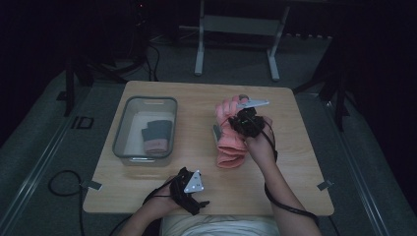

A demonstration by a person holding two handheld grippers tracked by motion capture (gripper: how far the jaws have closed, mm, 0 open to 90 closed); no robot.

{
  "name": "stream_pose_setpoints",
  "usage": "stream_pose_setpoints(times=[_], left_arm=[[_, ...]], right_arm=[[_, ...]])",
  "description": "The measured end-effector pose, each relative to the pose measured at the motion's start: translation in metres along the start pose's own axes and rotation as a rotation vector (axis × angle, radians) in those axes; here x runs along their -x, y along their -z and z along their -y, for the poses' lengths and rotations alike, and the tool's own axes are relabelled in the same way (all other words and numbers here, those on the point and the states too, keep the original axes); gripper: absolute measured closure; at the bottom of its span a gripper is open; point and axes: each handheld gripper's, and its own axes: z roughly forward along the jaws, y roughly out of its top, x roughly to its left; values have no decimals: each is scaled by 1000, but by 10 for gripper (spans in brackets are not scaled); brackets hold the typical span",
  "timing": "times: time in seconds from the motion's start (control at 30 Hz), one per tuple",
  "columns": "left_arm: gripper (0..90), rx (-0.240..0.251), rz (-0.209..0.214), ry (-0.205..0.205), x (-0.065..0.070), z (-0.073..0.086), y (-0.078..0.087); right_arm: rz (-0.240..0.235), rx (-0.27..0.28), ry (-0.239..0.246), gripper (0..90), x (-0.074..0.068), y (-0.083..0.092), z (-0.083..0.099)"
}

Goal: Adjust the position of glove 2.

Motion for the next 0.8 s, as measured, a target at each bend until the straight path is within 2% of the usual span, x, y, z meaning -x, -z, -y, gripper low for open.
stream_pose_setpoints(times=[0.17, 0.27, 0.47, 0.57, 0.63, 0.8], left_arm=[[37, 2, 5, -2, 0, 0, 0], [37, 0, 5, -2, 1, 0, 0], [37, 0, 8, 2, 0, 0, 0], [37, 1, 14, 0, -1, 1, 0], [37, 6, 16, 10, -2, 1, 0], [37, -2, 15, 3, -1, 1, -1]], right_arm=[[-18, -26, 1, 835, 2, -11, 13], [-23, -49, 27, 834, 1, -19, 17], [-44, -115, 5, 815, 8, -43, 31], [-55, -131, -2, 799, 11, -54, 39], [-60, -136, -7, 792, 12, -57, 40], [-54, -141, 9, 751, 9, -59, 39]])
